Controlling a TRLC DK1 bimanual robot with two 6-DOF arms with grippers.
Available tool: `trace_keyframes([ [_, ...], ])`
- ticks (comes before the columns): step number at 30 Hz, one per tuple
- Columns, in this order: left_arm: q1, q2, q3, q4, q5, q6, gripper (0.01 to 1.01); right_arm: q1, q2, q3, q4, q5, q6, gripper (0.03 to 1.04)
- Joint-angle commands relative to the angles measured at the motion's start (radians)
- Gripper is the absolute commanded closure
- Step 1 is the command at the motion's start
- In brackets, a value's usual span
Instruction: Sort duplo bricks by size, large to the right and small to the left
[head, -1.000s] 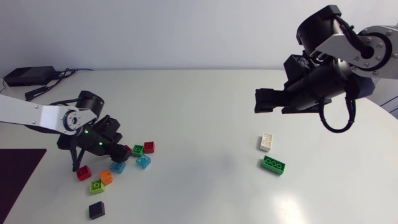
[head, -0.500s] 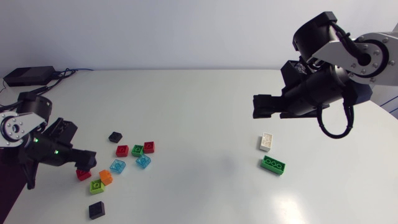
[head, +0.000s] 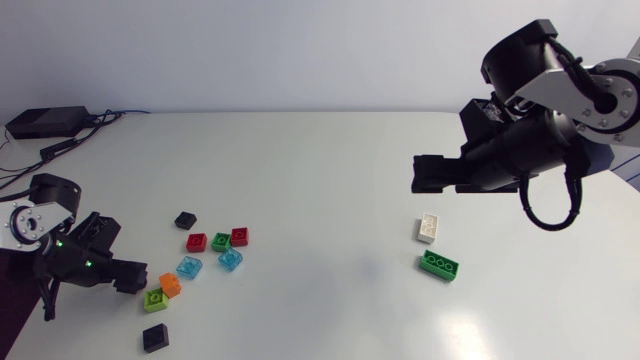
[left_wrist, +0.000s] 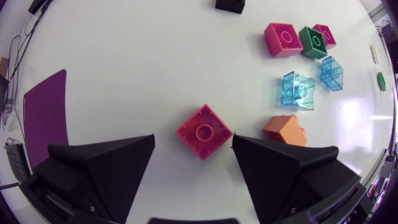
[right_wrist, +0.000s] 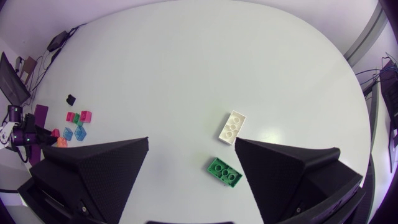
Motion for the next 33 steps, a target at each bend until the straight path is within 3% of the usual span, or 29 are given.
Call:
trace_keyframes([
  [1,-0.013,0.029,-0.015,0.017,0.002,-0.001,0.298,-0.013,-0.013,-0.029,0.002,0.003,0.007,0.06],
  [2,-0.017,0.029,-0.015,0.023,0.002,-0.001,0.318,-0.014,-0.013,-0.030,0.002,0.003,0.005,0.06],
  [6,-0.039,0.047,-0.004,0.072,0.004,-0.018,0.723,-0.019,-0.013,-0.032,0.002,0.002,0.005,0.06],
  [20,-0.247,0.182,0.160,0.100,0.001,-0.144,0.718,-0.022,-0.005,-0.049,0.008,-0.001,0.010,0.06],
  [21,-0.252,0.170,0.156,0.092,0.001,-0.144,0.698,-0.023,-0.005,-0.052,0.008,-0.001,0.010,0.06],
  [22,-0.255,0.153,0.151,0.080,0.001,-0.144,0.600,-0.023,-0.007,-0.056,0.010,-0.001,0.008,0.06],
  [23,-0.257,0.128,0.146,0.061,0.001,-0.142,0.407,-0.023,-0.008,-0.061,0.014,-0.001,0.008,0.06],
  [24,-0.255,0.095,0.140,0.037,0.001,-0.142,0.141,-0.023,-0.010,-0.069,0.017,-0.001,0.008,0.06],
  [25,-0.253,0.056,0.133,0.015,0.001,-0.141,0.036,-0.023,-0.010,-0.073,0.019,-0.001,0.008,0.06],
  [29,-0.217,-0.129,0.087,-0.054,-0.001,-0.107,0.041,-0.023,-0.014,-0.081,0.024,-0.003,0.008,0.06],
  [33,-0.203,-0.271,0.067,-0.241,-0.001,-0.023,0.049,-0.020,-0.025,-0.083,0.024,-0.004,0.011,0.06],
])
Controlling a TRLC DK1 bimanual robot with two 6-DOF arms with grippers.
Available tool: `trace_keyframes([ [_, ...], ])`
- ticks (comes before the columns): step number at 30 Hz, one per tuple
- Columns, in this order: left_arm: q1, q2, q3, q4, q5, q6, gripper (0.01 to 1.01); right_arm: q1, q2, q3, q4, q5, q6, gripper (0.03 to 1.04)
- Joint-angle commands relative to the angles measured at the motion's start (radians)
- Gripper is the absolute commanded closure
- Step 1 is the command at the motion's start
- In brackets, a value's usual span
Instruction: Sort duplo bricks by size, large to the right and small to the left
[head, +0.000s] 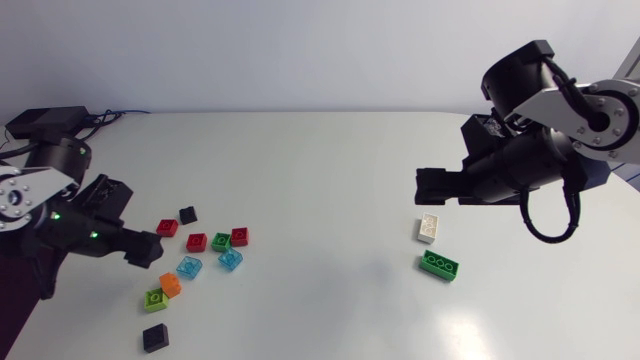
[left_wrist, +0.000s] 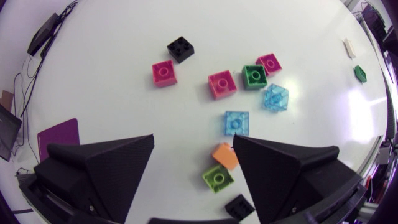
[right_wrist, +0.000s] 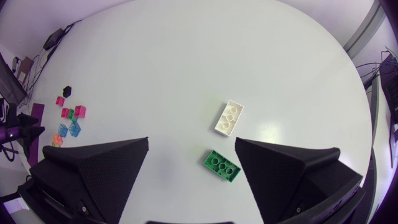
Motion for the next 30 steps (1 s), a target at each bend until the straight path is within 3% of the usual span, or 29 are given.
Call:
trace_keyframes([
  [1,0.003,-0.081,-0.054,-0.101,0.000,0.065,0.064,-0.002,-0.021,-0.025,0.004,0.000,0.011,0.06],
  [7,-0.021,-0.113,-0.098,-0.254,-0.009,0.156,0.252,0.006,-0.039,-0.041,0.004,-0.001,0.019,0.06],
  [11,-0.057,-0.108,-0.106,-0.305,-0.009,0.230,0.656,0.012,-0.047,-0.051,0.004,-0.001,0.024,0.06],
  [12,-0.066,-0.107,-0.106,-0.318,-0.009,0.253,0.716,0.012,-0.047,-0.052,0.005,-0.003,0.024,0.06],
  [23,-0.276,-0.024,-0.180,-0.423,-0.038,0.477,0.730,0.010,-0.051,-0.072,0.008,-0.001,0.019,0.06],
  [30,-0.285,0.151,-0.152,-0.366,-0.046,0.481,0.730,0.010,-0.045,-0.074,0.024,-0.001,0.021,0.06],
])
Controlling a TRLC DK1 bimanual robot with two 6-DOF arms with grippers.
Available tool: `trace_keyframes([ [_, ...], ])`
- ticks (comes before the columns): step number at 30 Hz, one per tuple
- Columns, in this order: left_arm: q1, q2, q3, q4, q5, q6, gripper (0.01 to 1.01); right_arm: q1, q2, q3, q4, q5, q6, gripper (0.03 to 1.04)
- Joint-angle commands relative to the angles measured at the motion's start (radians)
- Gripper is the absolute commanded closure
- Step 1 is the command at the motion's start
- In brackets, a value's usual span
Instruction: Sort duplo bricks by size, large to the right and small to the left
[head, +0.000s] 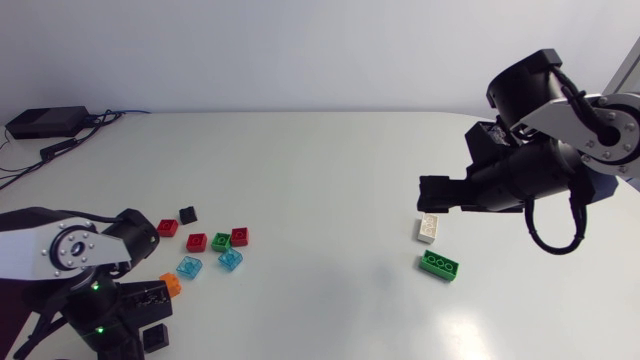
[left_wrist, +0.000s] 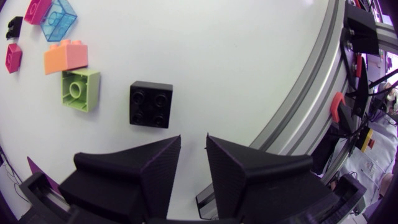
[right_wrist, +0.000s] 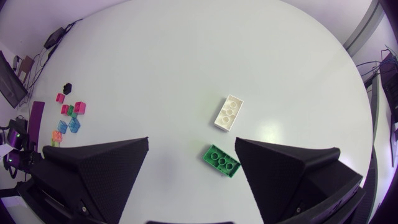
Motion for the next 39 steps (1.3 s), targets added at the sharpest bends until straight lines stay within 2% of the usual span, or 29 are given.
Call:
trace_keyframes([
  [1,-0.006,0.072,0.006,0.032,-0.002,0.030,0.730,0.010,-0.005,-0.026,0.013,0.002,0.020,0.06],
  [11,0.072,0.276,0.147,0.161,-0.003,-0.015,0.731,-0.013,-0.003,-0.032,0.014,0.002,0.003,0.06],
  [17,0.098,0.368,0.273,0.185,-0.003,-0.090,0.731,-0.024,0.003,-0.036,0.023,0.002,-0.004,0.06],
  [23,0.124,0.376,0.324,0.227,-0.003,-0.173,0.730,-0.025,0.006,-0.039,0.025,0.002,-0.004,0.06],
  [28,0.117,0.301,0.295,0.205,-0.002,-0.174,0.730,-0.025,-0.006,-0.050,0.025,0.000,-0.004,0.06],
  [32,0.114,0.140,0.258,0.139,0.006,-0.174,0.730,-0.025,-0.018,-0.062,0.025,0.000,-0.004,0.06],
  [36,0.154,-0.005,0.246,0.063,0.007,-0.160,0.730,-0.029,-0.023,-0.070,0.025,-0.001,-0.007,0.06],
  [39,0.187,-0.031,0.227,0.018,0.009,-0.145,0.730,-0.029,-0.023,-0.073,0.025,-0.003,-0.004,0.06],
])
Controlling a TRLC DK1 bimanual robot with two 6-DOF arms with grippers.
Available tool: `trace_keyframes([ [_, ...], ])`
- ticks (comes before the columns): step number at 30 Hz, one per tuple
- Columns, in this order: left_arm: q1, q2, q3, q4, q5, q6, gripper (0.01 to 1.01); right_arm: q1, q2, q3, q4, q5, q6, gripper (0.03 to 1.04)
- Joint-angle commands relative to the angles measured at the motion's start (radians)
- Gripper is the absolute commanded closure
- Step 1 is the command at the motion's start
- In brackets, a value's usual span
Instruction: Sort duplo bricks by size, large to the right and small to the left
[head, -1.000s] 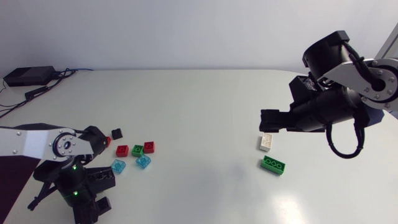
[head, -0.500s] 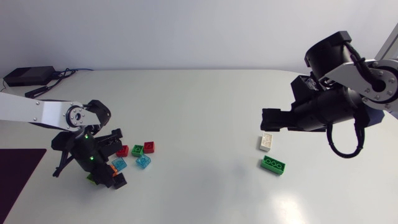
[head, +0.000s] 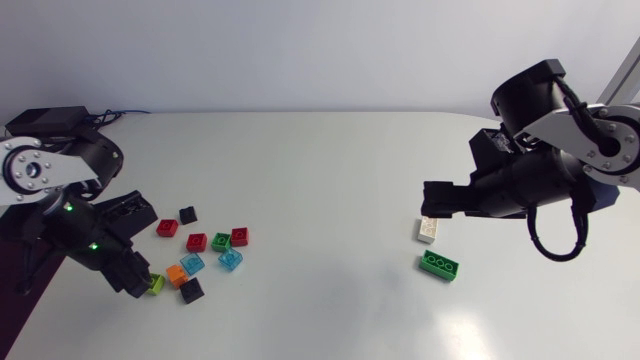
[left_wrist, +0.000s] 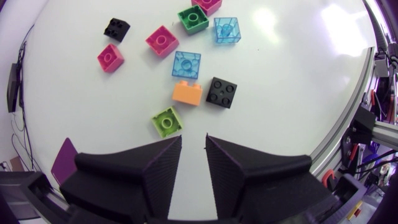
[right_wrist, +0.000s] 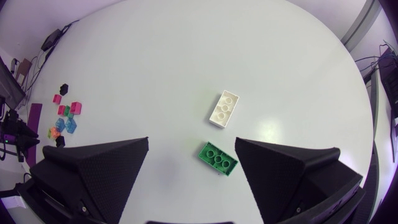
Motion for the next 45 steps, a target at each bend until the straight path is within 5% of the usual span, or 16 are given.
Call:
trace_keyframes([
  [1,0.041,0.003,-0.061,-0.021,0.006,0.030,0.730,-0.007,-0.010,-0.033,0.003,-0.004,-0.003,0.06],
  [10,0.148,0.213,-0.115,0.153,0.006,0.059,0.731,-0.005,-0.013,-0.037,0.004,-0.010,0.000,0.06],
  [17,0.154,0.353,-0.073,0.256,0.006,0.007,0.731,-0.005,0.003,-0.069,0.024,-0.010,-0.008,0.06],
  [32,0.031,0.500,0.195,0.216,0.006,-0.094,0.731,-0.005,0.035,-0.058,0.052,-0.010,-0.003,0.06],
  [37,0.050,0.523,0.266,0.196,0.006,-0.102,0.731,-0.005,0.030,-0.058,0.046,-0.010,0.000,0.06],
  [45,0.079,0.319,0.246,0.103,0.006,-0.102,0.731,-0.005,0.004,-0.061,0.032,-0.010,-0.002,0.06],
])
